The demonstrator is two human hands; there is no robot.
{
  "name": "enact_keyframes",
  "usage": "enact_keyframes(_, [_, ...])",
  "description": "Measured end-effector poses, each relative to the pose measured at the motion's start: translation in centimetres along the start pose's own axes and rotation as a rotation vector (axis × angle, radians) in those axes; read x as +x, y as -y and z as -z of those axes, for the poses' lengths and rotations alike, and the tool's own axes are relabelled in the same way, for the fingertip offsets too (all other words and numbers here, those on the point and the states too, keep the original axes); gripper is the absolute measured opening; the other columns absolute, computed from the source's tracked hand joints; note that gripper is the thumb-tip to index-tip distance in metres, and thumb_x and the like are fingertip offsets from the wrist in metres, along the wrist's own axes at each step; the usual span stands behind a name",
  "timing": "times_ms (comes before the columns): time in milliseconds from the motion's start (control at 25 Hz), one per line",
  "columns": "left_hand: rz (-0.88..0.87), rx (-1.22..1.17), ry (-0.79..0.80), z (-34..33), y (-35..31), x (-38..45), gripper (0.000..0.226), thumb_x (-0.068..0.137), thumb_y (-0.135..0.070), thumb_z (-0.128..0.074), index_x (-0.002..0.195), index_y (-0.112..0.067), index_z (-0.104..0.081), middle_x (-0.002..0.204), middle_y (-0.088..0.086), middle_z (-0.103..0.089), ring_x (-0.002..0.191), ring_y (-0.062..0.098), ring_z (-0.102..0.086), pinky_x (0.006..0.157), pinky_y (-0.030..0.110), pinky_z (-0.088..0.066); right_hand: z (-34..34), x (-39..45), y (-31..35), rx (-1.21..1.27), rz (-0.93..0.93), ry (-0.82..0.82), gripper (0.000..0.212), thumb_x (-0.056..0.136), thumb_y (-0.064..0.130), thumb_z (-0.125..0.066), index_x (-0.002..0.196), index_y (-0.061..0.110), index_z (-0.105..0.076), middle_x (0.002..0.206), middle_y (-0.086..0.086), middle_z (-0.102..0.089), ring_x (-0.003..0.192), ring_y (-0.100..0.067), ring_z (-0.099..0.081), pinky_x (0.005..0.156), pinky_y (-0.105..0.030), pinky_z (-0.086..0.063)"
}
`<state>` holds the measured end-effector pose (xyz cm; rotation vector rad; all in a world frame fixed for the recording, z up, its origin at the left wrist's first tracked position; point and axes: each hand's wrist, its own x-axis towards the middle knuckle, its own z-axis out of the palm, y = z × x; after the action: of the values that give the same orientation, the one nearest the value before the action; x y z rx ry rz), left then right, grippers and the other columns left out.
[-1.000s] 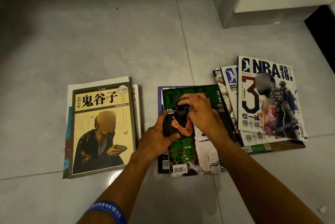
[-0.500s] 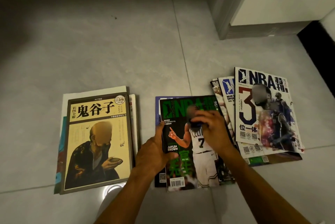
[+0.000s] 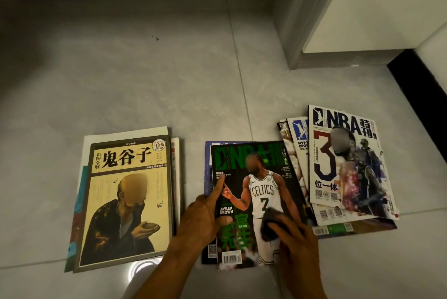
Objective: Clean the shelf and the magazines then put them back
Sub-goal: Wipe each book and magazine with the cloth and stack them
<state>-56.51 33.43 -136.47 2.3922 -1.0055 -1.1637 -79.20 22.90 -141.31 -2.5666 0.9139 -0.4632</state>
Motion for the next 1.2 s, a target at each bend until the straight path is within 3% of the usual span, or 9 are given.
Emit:
enact_keyframes(80, [-0.013,0.018,-0.005,0.2,-0.3,-0.2,0.097,0.088,-0.049,-0.061,0.137,-0.052,0.023,0.133,0.005,-0.049,0.117,0.018,-0.053,0.1,0.036,-0.046,0.2,2.4,0.4,-0.005,-0.048,0.033,0.062,0.06,-0.006,-0.081,0.113,0.023,-0.066,0.123,-0.003,-0.064,0.111,-0.03,-0.051,0.1,-0.047,-0.042])
enact_keyframes(200, [0.008,0.061,-0.022,0.1,0.0,-0.7,0.095,0.091,-0.048,-0.058,0.146,-0.043,0.018,0.141,0.003,-0.045,0.122,0.017,-0.051,0.102,0.035,-0.044,2.2,9.3,1.1,0.031,-0.171,0.029,0.051,0.074,-0.006,-0.071,0.118,0.019,-0.067,0.129,0.0,-0.061,0.113,-0.03,-0.048,0.094,-0.047,-0.046])
enact_keyframes(320, [0.056,0.154,-0.013,-0.3,0.5,-1.8,0.096,0.092,-0.046,-0.057,0.147,-0.038,0.021,0.146,0.002,-0.041,0.125,0.016,-0.049,0.103,0.033,-0.043,2.6,12.8,1.1,0.021,-0.104,0.045,0.047,0.08,-0.003,-0.064,0.121,0.021,-0.066,0.129,0.003,-0.061,0.113,-0.027,-0.049,0.096,-0.041,-0.044])
enact_keyframes(560, [0.066,0.376,-0.059,0.3,-1.0,-1.9,0.096,0.091,-0.046,-0.058,0.152,-0.027,0.014,0.151,0.004,-0.034,0.128,0.021,-0.047,0.101,0.035,-0.046,-0.9,2.3,2.9,0.139,-0.063,0.077,0.049,0.069,0.0,-0.079,0.107,0.03,-0.069,0.118,0.007,-0.066,0.115,-0.018,-0.049,0.102,-0.037,-0.044])
enact_keyframes(720, [0.071,0.38,-0.038,0.2,-1.4,-1.8,0.099,0.09,-0.048,-0.059,0.152,-0.027,0.014,0.153,0.004,-0.032,0.129,0.022,-0.047,0.1,0.036,-0.047,0.2,-2.3,1.6,0.206,0.105,0.141,0.03,0.078,0.013,-0.063,0.098,0.035,-0.068,0.109,0.014,-0.067,0.117,0.002,-0.046,0.11,-0.01,-0.021])
enact_keyframes(800, [0.071,0.378,-0.049,0.1,-1.7,-1.8,0.099,0.09,-0.048,-0.059,0.152,-0.027,0.014,0.153,0.004,-0.031,0.129,0.022,-0.046,0.101,0.037,-0.046,0.6,1.4,1.2,0.213,0.107,0.108,0.025,0.078,0.017,-0.059,0.098,0.029,-0.069,0.111,0.012,-0.066,0.123,0.009,-0.037,0.106,-0.016,-0.032])
enact_keyframes(920, [0.073,0.363,-0.04,0.1,-1.6,-1.8,0.098,0.091,-0.047,-0.058,0.151,-0.028,0.017,0.154,0.004,-0.028,0.13,0.022,-0.045,0.102,0.037,-0.045,0.1,10.5,0.5,0.281,-0.1,0.082,0.033,0.081,-0.004,-0.062,0.102,0.019,-0.072,0.118,0.006,-0.063,0.117,-0.009,-0.046,0.103,-0.031,-0.043])
enact_keyframes(1040, [0.079,0.345,-0.029,0.1,-1.5,-2.1,0.098,0.091,-0.047,-0.058,0.151,-0.029,0.018,0.155,0.003,-0.026,0.131,0.022,-0.044,0.103,0.037,-0.044,-0.2,17.2,0.3,0.284,-0.284,0.067,0.044,0.086,-0.007,-0.055,0.115,0.024,-0.067,0.125,0.001,-0.06,0.12,-0.018,-0.051,0.104,-0.034,-0.044])
enact_keyframes(1200, [0.092,0.328,-0.029,0.4,-1.0,-2.2,0.098,0.09,-0.047,-0.058,0.151,-0.031,0.017,0.154,0.002,-0.027,0.133,0.022,-0.042,0.104,0.037,-0.043,-0.2,13.4,1.5,0.176,-0.316,0.099,0.047,0.087,0.0,-0.057,0.127,0.025,-0.058,0.135,0.001,-0.054,0.128,-0.022,-0.043,0.106,-0.042,-0.041])
